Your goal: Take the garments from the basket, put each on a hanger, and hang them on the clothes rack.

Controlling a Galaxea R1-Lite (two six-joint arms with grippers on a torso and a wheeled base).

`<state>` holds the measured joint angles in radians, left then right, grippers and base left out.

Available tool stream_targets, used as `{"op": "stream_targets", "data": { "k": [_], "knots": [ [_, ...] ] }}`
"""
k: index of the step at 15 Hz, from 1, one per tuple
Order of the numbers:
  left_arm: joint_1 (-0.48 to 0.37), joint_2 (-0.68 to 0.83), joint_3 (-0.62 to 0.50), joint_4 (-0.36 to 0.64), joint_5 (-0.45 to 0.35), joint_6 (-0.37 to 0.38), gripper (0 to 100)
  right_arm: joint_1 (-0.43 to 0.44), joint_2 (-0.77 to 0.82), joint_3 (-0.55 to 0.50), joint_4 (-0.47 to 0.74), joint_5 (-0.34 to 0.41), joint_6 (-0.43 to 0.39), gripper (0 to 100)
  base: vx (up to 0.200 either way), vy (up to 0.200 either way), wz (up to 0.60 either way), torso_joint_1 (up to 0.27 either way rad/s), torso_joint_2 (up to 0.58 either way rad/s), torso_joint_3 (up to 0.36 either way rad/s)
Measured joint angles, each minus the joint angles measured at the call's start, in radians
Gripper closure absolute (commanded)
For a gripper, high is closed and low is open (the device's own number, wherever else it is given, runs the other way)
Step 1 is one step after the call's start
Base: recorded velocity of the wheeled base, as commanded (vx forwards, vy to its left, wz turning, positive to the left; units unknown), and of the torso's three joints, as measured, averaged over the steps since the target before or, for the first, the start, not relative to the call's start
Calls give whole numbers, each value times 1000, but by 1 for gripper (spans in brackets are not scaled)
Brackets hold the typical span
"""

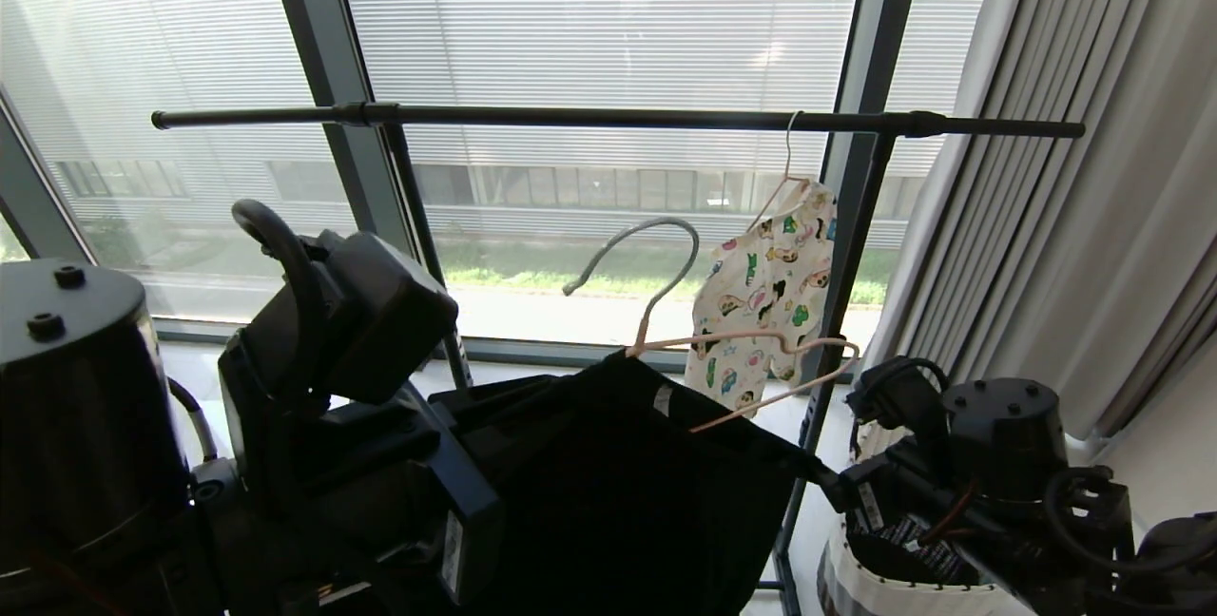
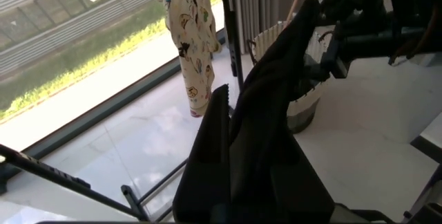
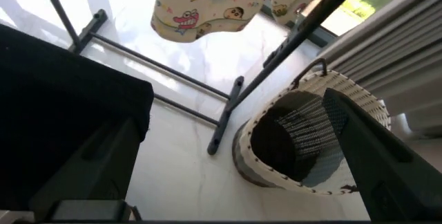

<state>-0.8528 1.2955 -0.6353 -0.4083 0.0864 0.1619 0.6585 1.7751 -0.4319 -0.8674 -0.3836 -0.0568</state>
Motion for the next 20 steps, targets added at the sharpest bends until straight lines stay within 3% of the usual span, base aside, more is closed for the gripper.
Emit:
{"op": "stream_targets", "data": {
  "k": [5,10,13,20],
  "knots": [
    [12,-3,87,3,-2,0,100,-121,-54,-30,2,-1,-38,0,0,0,0,0,0,0],
    [13,44,112,0,-5,-1,100,-151,-132,-100,4,26,-37,0,0,0,0,0,0,0],
    [20,98,88,-1,1,-3,100,-153,-217,-159,68,99,-36,0,0,0,0,0,0,0],
    [37,150,23,-3,0,-18,100,-150,-436,-201,377,342,-36,0,0,0,0,0,0,0]
  ]
}}
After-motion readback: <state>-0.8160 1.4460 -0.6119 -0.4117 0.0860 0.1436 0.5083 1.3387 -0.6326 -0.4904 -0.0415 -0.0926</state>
